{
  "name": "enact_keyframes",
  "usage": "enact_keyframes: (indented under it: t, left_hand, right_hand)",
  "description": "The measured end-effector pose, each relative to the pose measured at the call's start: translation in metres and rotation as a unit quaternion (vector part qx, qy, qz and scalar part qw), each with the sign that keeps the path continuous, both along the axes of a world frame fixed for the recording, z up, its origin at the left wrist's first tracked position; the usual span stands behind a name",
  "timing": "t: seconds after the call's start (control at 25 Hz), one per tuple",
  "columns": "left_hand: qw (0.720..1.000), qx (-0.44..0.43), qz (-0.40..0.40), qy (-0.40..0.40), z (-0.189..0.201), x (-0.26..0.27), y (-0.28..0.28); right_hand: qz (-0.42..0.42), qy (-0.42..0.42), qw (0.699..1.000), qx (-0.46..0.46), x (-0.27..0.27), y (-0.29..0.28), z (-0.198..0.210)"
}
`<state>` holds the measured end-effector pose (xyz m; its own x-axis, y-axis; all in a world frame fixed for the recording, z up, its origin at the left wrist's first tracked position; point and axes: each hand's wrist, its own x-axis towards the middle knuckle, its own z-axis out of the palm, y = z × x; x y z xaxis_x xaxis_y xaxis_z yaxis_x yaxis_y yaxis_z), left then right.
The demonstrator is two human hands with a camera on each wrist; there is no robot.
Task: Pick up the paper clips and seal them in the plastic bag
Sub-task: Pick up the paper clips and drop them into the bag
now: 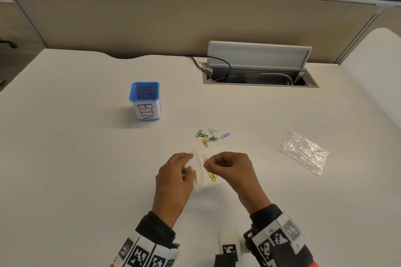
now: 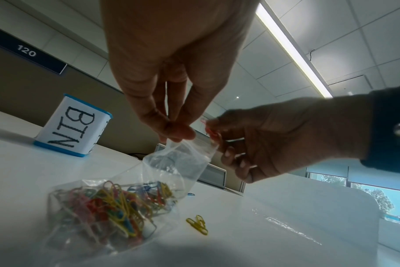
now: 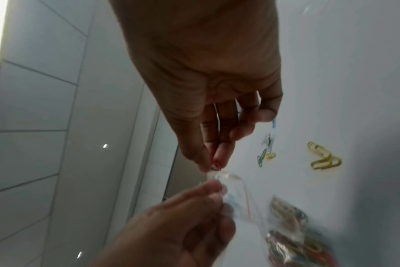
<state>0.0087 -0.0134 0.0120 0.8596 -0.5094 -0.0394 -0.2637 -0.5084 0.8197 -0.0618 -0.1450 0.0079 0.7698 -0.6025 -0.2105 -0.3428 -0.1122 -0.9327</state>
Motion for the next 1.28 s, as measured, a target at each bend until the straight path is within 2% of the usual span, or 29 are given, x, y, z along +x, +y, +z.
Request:
enact_keyframes:
  t: [0.2, 0.28, 0.36, 0.44, 0.52, 0.6, 0.72, 0.88, 0.96, 1.04, 1.16, 1.2, 1.28]
  left_hand:
    - [1.0, 0.004, -0.008, -0.004, 0.001, 0.0, 0.001]
    - [1.0, 0.004, 0.0, 0.001, 0.0, 0.001, 0.003]
    - [1.0, 0.003, 0.007, 0.008, 0.0, 0.002, 0.005]
    - [1.0, -0.001, 0.006, 0.005, 0.0, 0.002, 0.005]
    - [1.0, -0.004, 0.002, 0.003, 0.002, 0.001, 0.005]
    - [1.0, -0.004, 0.002, 0.002, 0.002, 0.002, 0.005]
    - [1.0, 0.001, 0.0, 0.004, 0.001, 0.002, 0.005]
    - [1.0, -0.001, 0.001, 0.003, 0.002, 0.002, 0.004]
    - [1.0, -0.007, 0.0, 0.0, 0.001, 0.002, 0.004]
    - [1.0, -0.01, -0.001, -0.001, 0.0, 0.002, 0.004]
    - [1.0, -0.01, 0.0, -0.002, 0.001, 0.003, 0.003]
    - [1.0, -0.009, 0.001, -0.003, 0.001, 0.003, 0.003]
    - [1.0, -0.006, 0.005, -0.002, 0.001, 0.003, 0.002]
  right_hand:
    - [0.037, 0.027, 0.993, -0.11, 0.013, 0.025, -0.004]
    - [0.013, 0.013, 0.992, -0.127, 0.012, 0.02, -0.005]
    - [-0.047, 0.013, 0.989, -0.139, 0.011, 0.009, -0.01]
    - [-0.067, 0.062, 0.979, -0.18, 0.009, -0.005, -0.021]
    - [-0.02, 0.151, 0.96, -0.235, 0.006, -0.011, -0.031]
    - [0.033, 0.203, 0.942, -0.264, 0.004, -0.009, -0.038]
    - [0.081, 0.216, 0.917, -0.324, 0.008, -0.002, -0.043]
    - [0.098, 0.238, 0.902, -0.345, 0.011, 0.001, -0.045]
    - [0.1, 0.254, 0.904, -0.33, 0.01, -0.001, -0.044]
    - [0.08, 0.242, 0.927, -0.275, 0.008, -0.003, -0.043]
    - [-0.008, 0.101, 0.992, -0.081, 0.006, -0.002, -0.03]
    - [-0.03, 0.041, 0.999, -0.012, 0.006, 0.001, -0.021]
    - [-0.039, -0.057, 0.994, 0.088, 0.009, 0.007, -0.004]
